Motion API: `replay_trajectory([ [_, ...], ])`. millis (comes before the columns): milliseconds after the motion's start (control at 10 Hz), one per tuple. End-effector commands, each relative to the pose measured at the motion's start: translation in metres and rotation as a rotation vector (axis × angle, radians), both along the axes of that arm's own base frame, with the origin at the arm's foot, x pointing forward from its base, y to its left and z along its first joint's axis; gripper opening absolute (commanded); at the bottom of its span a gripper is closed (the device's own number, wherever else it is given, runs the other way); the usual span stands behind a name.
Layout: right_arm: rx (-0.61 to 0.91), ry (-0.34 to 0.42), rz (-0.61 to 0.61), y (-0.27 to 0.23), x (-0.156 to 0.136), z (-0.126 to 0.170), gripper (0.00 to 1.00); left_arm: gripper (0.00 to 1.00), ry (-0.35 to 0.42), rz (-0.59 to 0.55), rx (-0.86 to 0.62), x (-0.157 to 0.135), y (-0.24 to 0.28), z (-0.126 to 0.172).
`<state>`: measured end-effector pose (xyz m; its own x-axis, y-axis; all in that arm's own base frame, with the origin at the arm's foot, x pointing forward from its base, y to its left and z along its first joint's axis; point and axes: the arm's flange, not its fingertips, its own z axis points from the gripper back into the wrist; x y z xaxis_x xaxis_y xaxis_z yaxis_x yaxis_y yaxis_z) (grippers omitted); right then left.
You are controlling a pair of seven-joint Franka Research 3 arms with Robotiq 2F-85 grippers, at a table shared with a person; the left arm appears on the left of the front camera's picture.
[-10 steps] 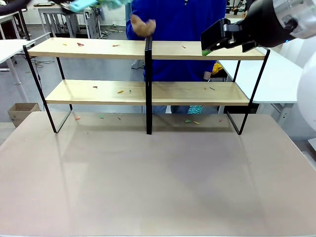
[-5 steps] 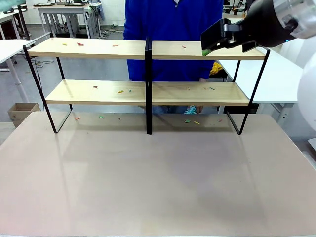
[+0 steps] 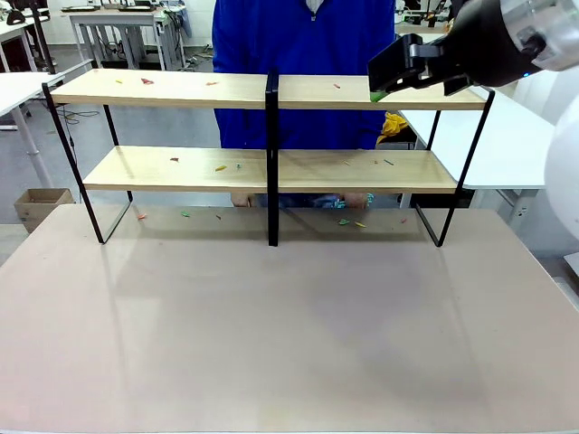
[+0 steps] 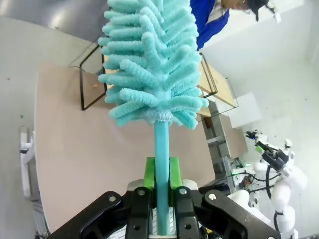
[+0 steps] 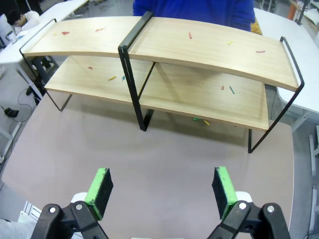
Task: Clean the shelves.
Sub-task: Pick up the Duster when the human hands it over, then clean a randomly selected level of the Shelf with the Duster.
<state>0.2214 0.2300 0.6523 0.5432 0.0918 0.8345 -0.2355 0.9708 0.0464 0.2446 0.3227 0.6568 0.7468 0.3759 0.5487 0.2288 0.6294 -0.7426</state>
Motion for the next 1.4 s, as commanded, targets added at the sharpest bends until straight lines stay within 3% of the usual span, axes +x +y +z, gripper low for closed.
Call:
replay_trajectory([
  [0,0.000,-0.001,-0.004,-0.0008,0.0007,0.0004,1.00,0.00,-0.023,-0.027,0.040,-0.0035,-0.0147,0.0169],
  [1300,0.000,-0.001,-0.004,-0.0008,0.0007,0.0004,1.00,0.00,-0.023,-0.027,0.040,-0.0035,-0.0147,0.0169],
])
